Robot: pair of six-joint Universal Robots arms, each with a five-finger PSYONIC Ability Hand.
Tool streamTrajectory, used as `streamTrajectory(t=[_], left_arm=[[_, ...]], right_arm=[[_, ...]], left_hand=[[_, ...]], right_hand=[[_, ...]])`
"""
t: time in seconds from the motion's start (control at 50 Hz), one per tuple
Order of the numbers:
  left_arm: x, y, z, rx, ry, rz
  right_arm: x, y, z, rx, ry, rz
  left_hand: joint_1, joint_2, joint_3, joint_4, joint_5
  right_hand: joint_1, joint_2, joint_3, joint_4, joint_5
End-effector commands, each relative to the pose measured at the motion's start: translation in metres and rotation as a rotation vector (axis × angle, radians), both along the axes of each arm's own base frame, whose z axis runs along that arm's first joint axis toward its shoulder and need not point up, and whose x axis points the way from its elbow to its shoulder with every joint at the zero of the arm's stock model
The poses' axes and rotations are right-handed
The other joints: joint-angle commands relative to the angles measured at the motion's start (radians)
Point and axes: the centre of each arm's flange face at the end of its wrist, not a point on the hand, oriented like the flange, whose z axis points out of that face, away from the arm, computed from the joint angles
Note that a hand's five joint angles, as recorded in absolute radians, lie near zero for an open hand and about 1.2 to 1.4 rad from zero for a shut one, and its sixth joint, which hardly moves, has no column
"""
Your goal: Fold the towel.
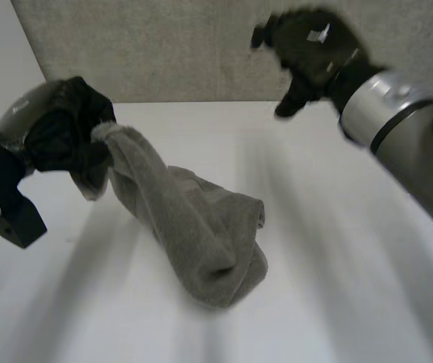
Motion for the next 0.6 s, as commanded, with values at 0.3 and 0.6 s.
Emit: streamTrajectory(t=[0.3,0.6], left_arm=[[0.010,0.062,-0.029,0.106,-0.026,-0.030],[0.009,0.072,-0.027,0.098,-0.025,-0.052]], right_arm=[[0.077,-0.015,-0.145,0.244,0.199,0.412],[0.121,0.025,-0.205,0.263,0.292,0.593]], left_hand=[[0.220,0.182,0.183,0.178,0.194],[0.220,0.182,0.183,0.178,0.194]], right_hand=[[-0.011,-0.060,-0.055,-0.050,-0.048],[0.228,0.180,0.184,0.190,0.191]])
